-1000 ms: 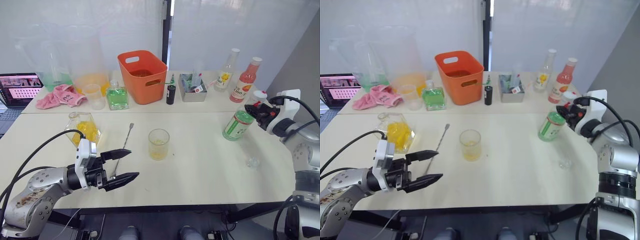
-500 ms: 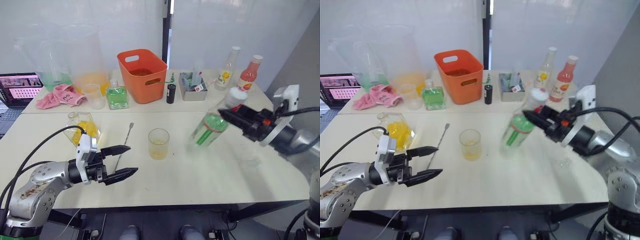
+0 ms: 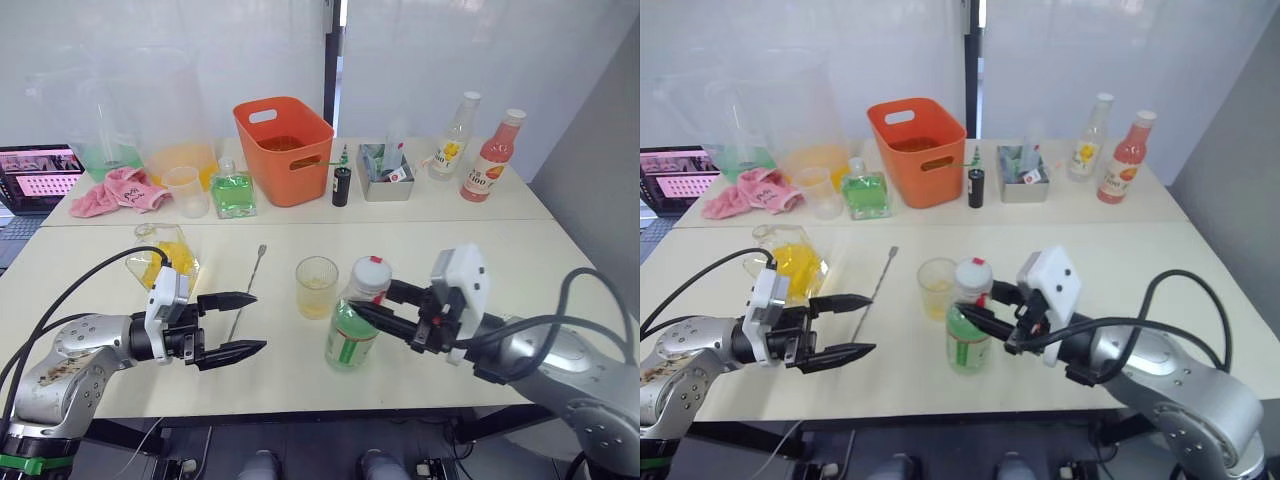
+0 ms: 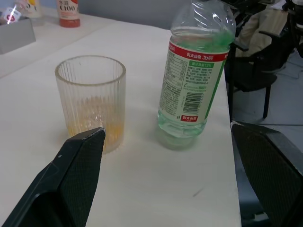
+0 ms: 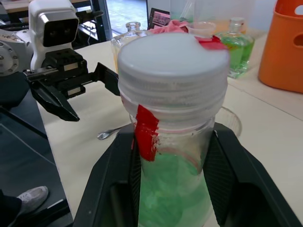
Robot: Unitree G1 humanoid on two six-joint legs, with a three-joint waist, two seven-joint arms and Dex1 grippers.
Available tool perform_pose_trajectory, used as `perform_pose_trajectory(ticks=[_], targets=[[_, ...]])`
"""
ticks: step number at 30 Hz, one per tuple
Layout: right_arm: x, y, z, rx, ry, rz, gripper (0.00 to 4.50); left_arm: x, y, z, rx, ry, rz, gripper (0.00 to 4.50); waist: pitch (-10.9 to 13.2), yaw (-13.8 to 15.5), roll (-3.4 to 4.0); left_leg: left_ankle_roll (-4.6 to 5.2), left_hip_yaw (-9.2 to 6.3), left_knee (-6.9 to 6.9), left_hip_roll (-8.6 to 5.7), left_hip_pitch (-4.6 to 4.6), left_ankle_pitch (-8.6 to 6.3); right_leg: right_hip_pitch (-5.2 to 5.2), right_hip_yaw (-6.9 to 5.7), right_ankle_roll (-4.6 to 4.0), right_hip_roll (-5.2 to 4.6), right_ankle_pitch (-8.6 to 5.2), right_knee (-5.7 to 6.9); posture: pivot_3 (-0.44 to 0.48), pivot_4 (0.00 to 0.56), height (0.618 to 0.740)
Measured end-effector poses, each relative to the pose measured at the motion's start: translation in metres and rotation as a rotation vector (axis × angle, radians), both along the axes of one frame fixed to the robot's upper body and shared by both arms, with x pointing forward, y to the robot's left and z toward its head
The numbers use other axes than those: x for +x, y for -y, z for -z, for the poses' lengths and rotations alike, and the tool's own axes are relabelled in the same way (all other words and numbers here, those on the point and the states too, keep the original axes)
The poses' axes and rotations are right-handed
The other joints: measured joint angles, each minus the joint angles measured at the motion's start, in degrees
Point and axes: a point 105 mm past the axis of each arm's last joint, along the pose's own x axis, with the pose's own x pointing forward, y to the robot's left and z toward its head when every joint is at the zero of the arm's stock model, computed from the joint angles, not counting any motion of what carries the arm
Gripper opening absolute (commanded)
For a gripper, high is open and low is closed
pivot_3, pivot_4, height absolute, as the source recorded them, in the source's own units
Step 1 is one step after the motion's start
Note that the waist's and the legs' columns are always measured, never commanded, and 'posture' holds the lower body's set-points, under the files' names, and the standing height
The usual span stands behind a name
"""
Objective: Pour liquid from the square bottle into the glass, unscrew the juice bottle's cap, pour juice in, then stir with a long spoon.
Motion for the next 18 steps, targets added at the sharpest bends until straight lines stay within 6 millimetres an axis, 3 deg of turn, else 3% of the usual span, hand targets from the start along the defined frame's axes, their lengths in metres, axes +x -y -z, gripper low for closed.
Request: perform_pose_trajectory(ticks=[14,16,18], targets=[[0.0,-0.025,0.019,-0.033,0.068,-0.04,1.3,-0.004,-0.002,-0.001,0.033,-0.004,0.035,4.5,0.0,0.1,-0.1,0.0,0.0,0.02,0.0,-0.02,0.0,-0.03,0.0,0.0,0.0,0.0,0.02,0.0,0.15,0.739],[0.001,-0.026,0.019,-0.03,0.071,-0.047,2.35,-0.004,-0.002,-0.001,0.033,-0.004,0.035,4.5,-0.1,0.1,-0.14,0.0,0.0,0.02,0.01,0.0,0.0,-0.01,0.0,0.0,0.0,0.0,0.03,0.0,0.15,0.739],[0.002,-0.027,0.02,-0.029,0.07,-0.053,3.09,-0.004,-0.002,-0.001,0.033,-0.003,0.035,4.5,-0.1,0.1,-0.15,0.0,0.0,0.02,0.01,0.0,0.0,-0.01,0.0,0.0,0.0,0.0,0.04,0.0,0.15,0.739]])
